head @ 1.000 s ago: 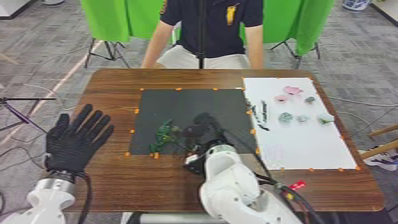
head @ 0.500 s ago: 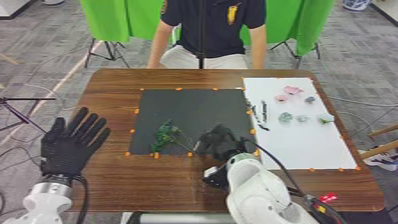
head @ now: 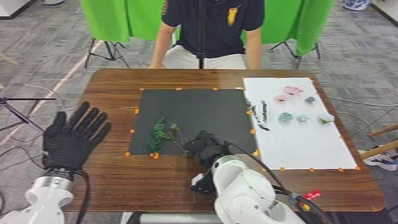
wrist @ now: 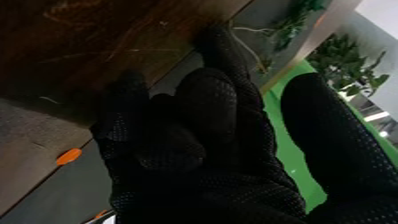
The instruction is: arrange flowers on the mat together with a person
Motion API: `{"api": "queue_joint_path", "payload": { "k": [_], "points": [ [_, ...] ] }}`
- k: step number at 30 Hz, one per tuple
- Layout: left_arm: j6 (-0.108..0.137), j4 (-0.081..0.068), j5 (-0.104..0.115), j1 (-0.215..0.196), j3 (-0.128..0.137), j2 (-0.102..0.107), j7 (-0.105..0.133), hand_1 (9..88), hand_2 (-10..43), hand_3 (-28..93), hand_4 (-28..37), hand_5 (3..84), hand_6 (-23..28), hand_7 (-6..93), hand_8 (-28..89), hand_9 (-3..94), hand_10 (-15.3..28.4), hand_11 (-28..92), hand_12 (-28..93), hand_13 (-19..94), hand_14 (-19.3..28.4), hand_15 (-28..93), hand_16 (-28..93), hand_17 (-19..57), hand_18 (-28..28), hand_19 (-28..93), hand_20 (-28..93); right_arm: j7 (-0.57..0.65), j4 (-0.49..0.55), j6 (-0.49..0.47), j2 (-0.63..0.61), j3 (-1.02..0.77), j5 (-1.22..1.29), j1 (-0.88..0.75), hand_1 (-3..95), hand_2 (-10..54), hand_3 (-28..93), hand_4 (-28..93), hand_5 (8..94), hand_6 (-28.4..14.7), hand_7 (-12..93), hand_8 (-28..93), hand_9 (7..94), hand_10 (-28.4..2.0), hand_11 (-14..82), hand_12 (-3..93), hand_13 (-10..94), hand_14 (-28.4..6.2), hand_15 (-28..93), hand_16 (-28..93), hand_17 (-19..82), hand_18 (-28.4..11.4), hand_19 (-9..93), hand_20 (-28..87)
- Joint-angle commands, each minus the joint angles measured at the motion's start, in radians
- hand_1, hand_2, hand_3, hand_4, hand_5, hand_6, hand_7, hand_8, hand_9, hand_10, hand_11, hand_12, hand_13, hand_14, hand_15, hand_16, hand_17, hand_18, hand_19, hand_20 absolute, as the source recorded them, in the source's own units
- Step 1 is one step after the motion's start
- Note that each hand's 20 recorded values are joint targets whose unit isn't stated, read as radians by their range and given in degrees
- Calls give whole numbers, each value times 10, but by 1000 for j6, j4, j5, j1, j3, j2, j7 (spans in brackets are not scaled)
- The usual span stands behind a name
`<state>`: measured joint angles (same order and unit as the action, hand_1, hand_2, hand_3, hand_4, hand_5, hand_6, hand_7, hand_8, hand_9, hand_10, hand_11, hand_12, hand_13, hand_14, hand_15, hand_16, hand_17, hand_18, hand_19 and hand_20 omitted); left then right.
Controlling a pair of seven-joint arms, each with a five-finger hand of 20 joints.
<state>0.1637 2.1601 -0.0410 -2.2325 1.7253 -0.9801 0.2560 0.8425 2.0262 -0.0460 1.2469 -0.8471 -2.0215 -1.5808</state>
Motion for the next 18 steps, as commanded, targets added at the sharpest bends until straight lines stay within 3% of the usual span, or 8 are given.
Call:
{"api": "queue_joint_path", "payload": {
  "k": [1,6,11,13,16,17,18],
  "points": [
    [6,3,0,-29,24,-12,4,270,149,713,-283,417,84,128,-95,356,157,202,104,271,158,332,-45,-74,154,339,148,33,14,57,-50,-62,-2,-6,233,171,769,-152,724,-78,185,-86,787,-159,569,425,726,-178,785,513,434,-284,932,344],
    [3,5,0,-40,29,-13,4,269,148,714,-283,418,84,128,-95,356,157,200,104,272,158,332,-46,-73,154,338,147,34,53,136,-79,-100,12,-15,230,169,767,-152,725,-79,188,-85,786,-160,567,424,727,-177,785,512,434,-284,932,345],
    [3,7,4,-46,33,-18,10,269,148,714,-283,418,83,129,-95,357,157,200,104,273,159,334,-45,-74,154,339,148,8,120,109,-91,-129,61,-33,221,166,760,-155,725,-80,187,-88,790,-161,562,422,724,-179,785,511,433,-284,932,346],
    [-5,10,4,-47,29,-22,19,269,148,714,-283,418,83,130,-96,357,157,200,105,273,159,334,-46,-73,154,339,148,-79,146,156,-116,-187,136,-53,220,165,757,-155,726,-80,188,-88,793,-159,555,420,723,-180,781,508,429,-284,932,342],
    [-9,12,6,-51,33,-22,28,269,147,713,-283,418,84,129,-96,356,157,199,104,272,159,333,-47,-74,154,339,148,-238,147,208,-119,-309,303,-90,221,161,762,-162,697,-80,184,-93,767,-170,487,371,678,-180,732,451,384,-274,893,274],
    [-12,8,6,-47,33,-23,28,267,147,711,-283,418,84,128,-96,356,157,197,103,272,159,332,-47,-74,154,338,148,-179,153,255,-122,-319,290,-82,221,160,765,-166,682,-80,181,-95,757,-181,457,348,658,-179,716,421,365,-268,869,251],
    [-15,8,8,-47,33,-23,38,261,151,707,-283,418,84,125,-97,358,157,194,101,273,159,327,-49,-73,154,337,147,-207,142,288,-129,-342,313,-85,215,155,768,-169,669,-81,178,-96,745,-191,414,320,646,-181,686,383,355,-262,845,227]
  ]
}}
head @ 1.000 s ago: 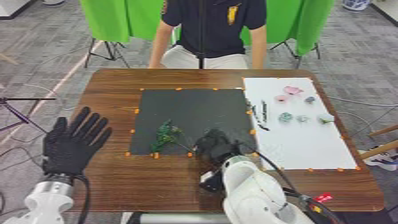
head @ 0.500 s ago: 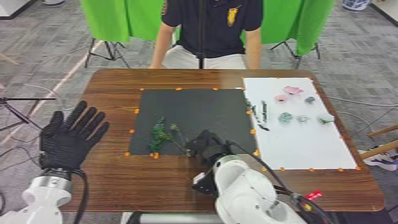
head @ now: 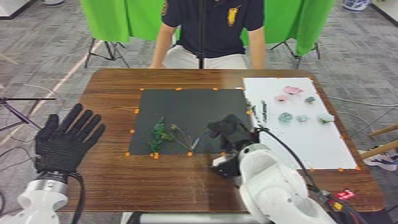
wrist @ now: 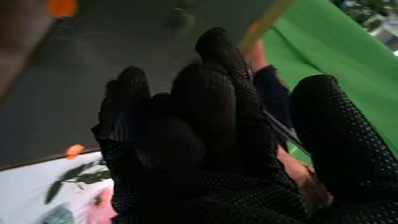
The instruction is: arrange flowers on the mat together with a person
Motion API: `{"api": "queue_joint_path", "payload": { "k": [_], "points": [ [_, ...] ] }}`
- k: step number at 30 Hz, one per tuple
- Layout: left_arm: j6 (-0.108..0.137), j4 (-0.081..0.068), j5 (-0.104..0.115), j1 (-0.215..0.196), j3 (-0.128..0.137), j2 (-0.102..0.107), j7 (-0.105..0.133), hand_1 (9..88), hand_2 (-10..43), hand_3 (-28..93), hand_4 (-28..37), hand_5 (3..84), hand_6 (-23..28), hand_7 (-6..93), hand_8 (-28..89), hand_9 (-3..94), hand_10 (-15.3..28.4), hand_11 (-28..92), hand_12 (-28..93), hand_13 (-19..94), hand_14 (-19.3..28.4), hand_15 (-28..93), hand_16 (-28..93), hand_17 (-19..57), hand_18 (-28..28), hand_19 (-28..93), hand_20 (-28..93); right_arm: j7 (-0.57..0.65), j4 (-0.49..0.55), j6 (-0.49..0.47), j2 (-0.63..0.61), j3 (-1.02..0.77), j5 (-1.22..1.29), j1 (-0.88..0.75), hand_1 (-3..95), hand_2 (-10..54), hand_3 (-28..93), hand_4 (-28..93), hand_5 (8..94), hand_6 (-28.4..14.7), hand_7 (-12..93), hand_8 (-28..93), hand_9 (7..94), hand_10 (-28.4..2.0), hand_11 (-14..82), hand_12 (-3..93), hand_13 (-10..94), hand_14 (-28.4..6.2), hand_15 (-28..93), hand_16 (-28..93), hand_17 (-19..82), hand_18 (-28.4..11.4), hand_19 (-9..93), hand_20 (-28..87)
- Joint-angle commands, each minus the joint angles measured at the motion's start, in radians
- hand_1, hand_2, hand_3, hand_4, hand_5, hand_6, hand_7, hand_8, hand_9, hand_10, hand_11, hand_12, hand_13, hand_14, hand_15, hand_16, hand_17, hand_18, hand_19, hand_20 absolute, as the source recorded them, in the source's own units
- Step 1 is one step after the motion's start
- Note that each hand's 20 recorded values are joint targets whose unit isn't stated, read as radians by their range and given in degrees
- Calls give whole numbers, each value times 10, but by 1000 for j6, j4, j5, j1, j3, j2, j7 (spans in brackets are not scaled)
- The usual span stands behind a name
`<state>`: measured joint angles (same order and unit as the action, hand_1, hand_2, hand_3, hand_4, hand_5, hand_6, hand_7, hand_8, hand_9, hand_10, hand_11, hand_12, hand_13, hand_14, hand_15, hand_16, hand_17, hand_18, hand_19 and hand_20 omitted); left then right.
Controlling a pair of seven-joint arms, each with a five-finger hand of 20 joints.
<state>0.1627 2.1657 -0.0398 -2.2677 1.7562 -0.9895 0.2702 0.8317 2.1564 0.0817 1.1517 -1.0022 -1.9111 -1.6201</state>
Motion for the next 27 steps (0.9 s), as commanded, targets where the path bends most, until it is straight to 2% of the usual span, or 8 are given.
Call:
{"api": "queue_joint_path", "payload": {
  "k": [1,3,8,11,14,18,22,27],
  "points": [
    [-14,4,6,-15,4,-15,29,256,155,700,-283,420,84,121,-98,360,157,190,97,275,157,315,-53,-71,153,332,144,-265,-3,166,-37,-227,265,-58,199,150,774,-174,657,-82,170,-95,739,-194,371,290,643,-175,653,342,347,-255,824,192],
    [-23,-1,10,-7,1,-15,34,250,167,679,-283,423,81,104,-99,369,150,171,79,283,142,257,-63,-64,149,319,138,-373,-16,136,-48,-320,404,-92,181,145,783,-179,622,-83,163,-94,714,-199,289,245,621,-163,579,282,310,-234,757,139],
    [-16,9,-2,-18,16,-14,43,259,189,622,-283,434,73,85,-99,394,143,146,55,289,111,189,-77,-35,118,281,122,-622,-54,19,-76,-525,652,-192,156,144,812,-207,542,-70,168,-103,590,-199,176,189,486,-172,441,176,216,-200,611,77],
    [-4,15,5,-32,32,-17,55,257,189,621,-283,435,73,82,-99,389,140,142,53,276,107,184,-81,-28,110,270,117,-719,-71,-59,-72,-627,700,-241,133,139,824,-224,498,-58,166,-108,519,-186,124,169,403,-158,330,142,176,-180,501,70],
    [4,19,7,-42,42,-21,61,254,189,625,-283,429,73,80,-99,373,136,141,52,264,104,178,-84,-26,107,267,116,-758,-79,-246,-37,-756,679,-281,116,132,830,-237,448,-45,144,-103,437,-154,64,153,314,-129,203,139,142,-156,376,100],
    [9,27,8,-61,56,-23,64,251,188,628,-283,423,71,80,-98,361,134,143,51,256,102,175,-85,-25,105,266,116,-787,-67,-276,-10,-844,730,-329,103,120,824,-240,376,-30,111,-92,340,-127,22,127,247,-99,82,132,111,-130,300,93],
    [22,29,14,-63,64,-22,71,246,188,636,-283,418,70,81,-97,354,135,141,50,253,102,176,-83,-26,106,266,116,-813,-50,-258,9,-880,749,-357,91,117,823,-242,365,-34,93,-89,331,-128,18,115,236,-84,48,123,120,-109,251,81],
    [25,23,17,-48,58,-20,71,246,182,653,-283,416,70,88,-95,350,136,140,46,252,104,173,-84,-27,106,266,116,-813,-50,-275,14,-880,738,-357,118,34,803,-252,367,-37,92,-85,329,-126,21,111,236,-80,45,119,122,-107,241,88]
  ]
}}
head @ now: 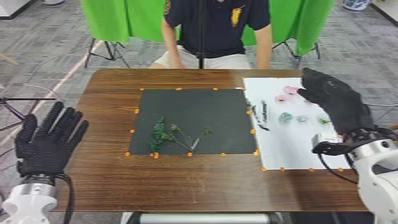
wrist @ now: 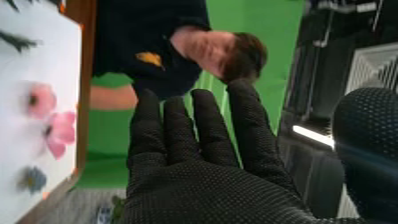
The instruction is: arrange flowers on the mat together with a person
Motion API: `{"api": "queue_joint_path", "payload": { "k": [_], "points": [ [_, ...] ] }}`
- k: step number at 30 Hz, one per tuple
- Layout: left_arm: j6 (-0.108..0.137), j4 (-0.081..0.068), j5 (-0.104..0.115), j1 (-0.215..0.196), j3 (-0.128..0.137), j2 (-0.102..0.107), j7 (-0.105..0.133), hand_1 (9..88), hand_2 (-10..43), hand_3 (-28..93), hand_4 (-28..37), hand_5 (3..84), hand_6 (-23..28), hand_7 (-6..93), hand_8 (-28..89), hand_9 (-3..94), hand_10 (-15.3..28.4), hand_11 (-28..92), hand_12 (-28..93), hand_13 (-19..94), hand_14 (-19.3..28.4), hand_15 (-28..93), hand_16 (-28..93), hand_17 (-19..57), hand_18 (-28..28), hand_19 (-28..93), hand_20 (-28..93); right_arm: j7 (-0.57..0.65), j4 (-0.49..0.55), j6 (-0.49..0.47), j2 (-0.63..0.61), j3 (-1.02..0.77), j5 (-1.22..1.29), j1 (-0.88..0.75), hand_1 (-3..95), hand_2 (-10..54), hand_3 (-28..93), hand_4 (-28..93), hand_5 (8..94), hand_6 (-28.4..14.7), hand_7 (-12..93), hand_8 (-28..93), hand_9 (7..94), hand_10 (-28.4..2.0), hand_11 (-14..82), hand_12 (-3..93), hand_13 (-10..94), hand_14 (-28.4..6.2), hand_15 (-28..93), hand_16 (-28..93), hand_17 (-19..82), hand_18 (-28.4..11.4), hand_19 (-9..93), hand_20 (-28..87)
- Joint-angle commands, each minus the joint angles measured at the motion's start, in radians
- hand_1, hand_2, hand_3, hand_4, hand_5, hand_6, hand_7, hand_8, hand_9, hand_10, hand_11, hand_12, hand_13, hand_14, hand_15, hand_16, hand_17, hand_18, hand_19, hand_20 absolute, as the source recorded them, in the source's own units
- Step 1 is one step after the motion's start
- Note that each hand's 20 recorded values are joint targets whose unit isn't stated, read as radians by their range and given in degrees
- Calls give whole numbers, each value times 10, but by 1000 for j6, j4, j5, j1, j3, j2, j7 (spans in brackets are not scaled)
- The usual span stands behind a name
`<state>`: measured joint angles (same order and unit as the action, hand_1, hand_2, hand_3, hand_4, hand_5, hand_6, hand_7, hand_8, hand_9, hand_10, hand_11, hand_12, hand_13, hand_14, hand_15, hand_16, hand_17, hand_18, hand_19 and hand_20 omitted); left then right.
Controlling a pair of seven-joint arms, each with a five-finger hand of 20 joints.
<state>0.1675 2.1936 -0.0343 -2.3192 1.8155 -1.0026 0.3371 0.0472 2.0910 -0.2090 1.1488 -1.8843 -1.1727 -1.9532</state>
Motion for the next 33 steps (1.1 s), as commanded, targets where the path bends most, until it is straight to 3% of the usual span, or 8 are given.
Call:
{"api": "queue_joint_path", "payload": {
  "k": [1,10,22,25,33],
  "points": [
    [18,-7,11,6,-3,-5,1,246,182,655,-283,416,71,88,-95,349,136,140,45,252,104,172,-85,-26,106,265,115,-30,19,19,20,3,-3,-28,123,21,799,-252,367,-38,93,-85,329,-125,21,111,236,-80,45,119,122,-107,240,89],
    [19,-8,6,11,-3,-4,-10,242,179,669,-283,418,72,91,-96,345,134,147,46,251,104,177,-84,-27,105,267,117,-31,25,22,27,12,0,-38,129,3,798,-252,367,-42,92,-86,329,-124,21,111,240,-82,48,117,123,-112,242,95],
    [20,-6,9,8,-6,-8,0,247,176,683,-283,421,73,98,-97,359,137,157,51,264,108,186,-84,-28,107,270,117,-45,13,50,16,74,-5,-20,143,9,811,-247,386,-37,107,-90,349,-123,27,113,261,-86,63,117,123,-133,266,105],
    [23,-5,8,7,-5,-9,3,249,177,682,-283,423,74,102,-97,371,137,163,54,273,110,194,-85,-26,104,269,116,-23,11,14,21,87,-3,-12,147,10,814,-245,386,-35,109,-92,350,-123,28,112,261,-85,65,115,125,-133,265,103],
    [21,-5,7,6,-6,-10,-2,250,179,682,-283,438,78,111,-96,391,144,170,67,287,118,206,-89,-26,105,277,117,-17,4,32,18,106,-44,8,155,14,809,-243,382,-36,110,-93,348,-123,28,114,275,-101,75,117,135,-156,290,110]
  ]
}}
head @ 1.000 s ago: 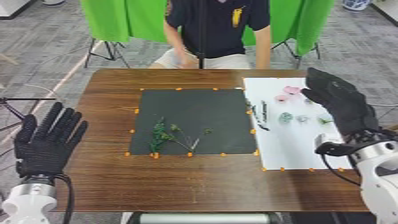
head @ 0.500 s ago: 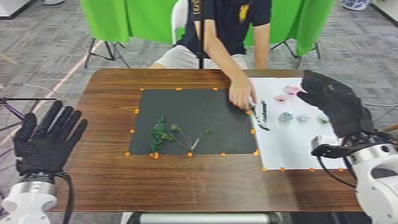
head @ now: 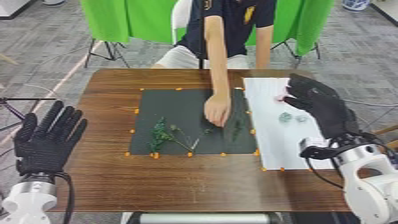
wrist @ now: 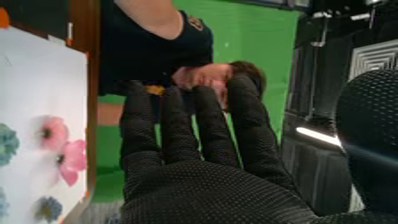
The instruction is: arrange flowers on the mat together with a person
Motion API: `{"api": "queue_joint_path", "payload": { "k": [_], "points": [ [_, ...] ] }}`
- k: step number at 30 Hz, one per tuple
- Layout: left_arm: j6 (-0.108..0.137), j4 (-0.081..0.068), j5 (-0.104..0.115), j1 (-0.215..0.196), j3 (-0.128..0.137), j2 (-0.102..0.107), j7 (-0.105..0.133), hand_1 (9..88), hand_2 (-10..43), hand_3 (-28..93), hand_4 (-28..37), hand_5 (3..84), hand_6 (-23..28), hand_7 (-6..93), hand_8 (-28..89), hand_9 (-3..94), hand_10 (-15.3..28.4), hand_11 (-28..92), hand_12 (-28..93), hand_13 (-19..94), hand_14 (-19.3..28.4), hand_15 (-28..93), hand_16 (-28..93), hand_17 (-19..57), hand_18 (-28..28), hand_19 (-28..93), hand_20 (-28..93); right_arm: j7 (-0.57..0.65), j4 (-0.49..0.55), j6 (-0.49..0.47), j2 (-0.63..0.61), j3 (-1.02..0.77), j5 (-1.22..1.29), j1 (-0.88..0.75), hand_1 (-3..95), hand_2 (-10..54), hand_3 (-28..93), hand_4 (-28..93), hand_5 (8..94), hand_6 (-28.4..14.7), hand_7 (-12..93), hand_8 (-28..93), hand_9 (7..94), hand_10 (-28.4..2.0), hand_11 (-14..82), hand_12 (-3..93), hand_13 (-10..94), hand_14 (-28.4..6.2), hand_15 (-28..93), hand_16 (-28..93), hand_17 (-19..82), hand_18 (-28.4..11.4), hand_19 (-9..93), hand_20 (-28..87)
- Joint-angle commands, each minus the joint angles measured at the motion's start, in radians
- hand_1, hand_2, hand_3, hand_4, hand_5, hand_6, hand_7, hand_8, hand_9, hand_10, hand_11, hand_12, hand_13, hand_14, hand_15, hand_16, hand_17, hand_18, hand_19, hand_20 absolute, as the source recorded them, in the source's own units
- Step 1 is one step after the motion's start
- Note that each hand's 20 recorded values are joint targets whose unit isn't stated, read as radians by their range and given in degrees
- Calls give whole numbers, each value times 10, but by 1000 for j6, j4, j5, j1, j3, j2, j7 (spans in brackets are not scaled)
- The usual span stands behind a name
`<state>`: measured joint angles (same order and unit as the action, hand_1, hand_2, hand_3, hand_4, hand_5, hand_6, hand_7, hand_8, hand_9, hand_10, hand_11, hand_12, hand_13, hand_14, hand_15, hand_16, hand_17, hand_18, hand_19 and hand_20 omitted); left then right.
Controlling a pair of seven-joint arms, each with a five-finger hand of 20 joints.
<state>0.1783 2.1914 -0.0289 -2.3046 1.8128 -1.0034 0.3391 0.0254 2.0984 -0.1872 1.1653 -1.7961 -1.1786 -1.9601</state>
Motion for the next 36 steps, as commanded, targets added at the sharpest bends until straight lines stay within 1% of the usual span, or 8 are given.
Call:
{"api": "queue_joint_path", "payload": {
  "k": [1,6,7,11,16,20,26,36],
  "points": [
    [11,-3,2,-9,-4,-9,-4,249,179,682,-283,438,78,111,-96,392,144,170,67,287,119,207,-89,-26,105,278,117,3,-4,19,1,19,-72,18,156,14,809,-242,382,-36,110,-93,348,-123,28,114,274,-101,75,117,133,-155,289,109],
    [55,1,29,-3,-14,-10,1,248,180,684,-283,443,79,116,-96,398,148,174,73,293,125,212,-87,-28,108,283,118,-2,-25,118,-29,41,-544,48,175,8,812,-239,390,-36,118,-92,348,-122,28,114,256,-97,67,114,117,-147,287,106],
    [49,1,40,-6,-14,-11,3,248,181,686,-283,445,79,118,-96,399,149,175,74,296,127,214,-86,-27,108,284,118,-6,-35,90,-35,37,-588,61,183,4,814,-238,392,-36,122,-93,349,-122,28,115,255,-97,66,114,113,-145,290,105],
    [46,2,28,-9,-14,-12,2,246,182,691,-283,449,80,121,-98,402,150,178,76,296,129,221,-86,-28,109,290,119,26,-54,20,-66,36,-807,91,207,-7,813,-236,396,-36,132,-98,350,-122,30,118,254,-95,66,114,108,-142,301,102],
    [46,4,29,-12,-12,-12,3,247,183,691,-283,452,81,122,-99,403,150,181,77,300,131,226,-87,-28,110,293,118,24,-91,26,-124,83,-1103,118,298,-52,824,-244,399,-30,170,-114,351,-113,48,128,271,-113,135,135,122,-148,424,130],
    [52,3,30,-9,-12,-11,7,247,183,692,-283,451,81,122,-99,404,151,181,77,301,132,230,-88,-28,109,294,118,80,-115,53,-181,158,-1327,144,362,-92,843,-273,401,-16,207,-135,374,-110,71,135,322,-98,263,165,134,-156,552,173],
    [31,-1,11,-10,-11,-13,-7,248,184,691,-283,452,81,122,-99,404,153,181,77,304,134,234,-87,-30,115,305,122,212,-199,31,-226,319,-1449,267,459,-95,840,-282,442,6,241,-159,419,-95,99,147,355,-90,445,213,177,-148,661,233],
    [31,-6,11,1,-18,-14,-20,246,183,691,-283,446,80,119,-98,392,152,181,82,300,157,271,-57,-48,133,322,132,215,-268,-35,-196,361,-1471,294,487,-95,823,-283,467,6,236,-155,461,-89,123,154,394,-94,556,230,216,-156,691,267]
  ]
}}
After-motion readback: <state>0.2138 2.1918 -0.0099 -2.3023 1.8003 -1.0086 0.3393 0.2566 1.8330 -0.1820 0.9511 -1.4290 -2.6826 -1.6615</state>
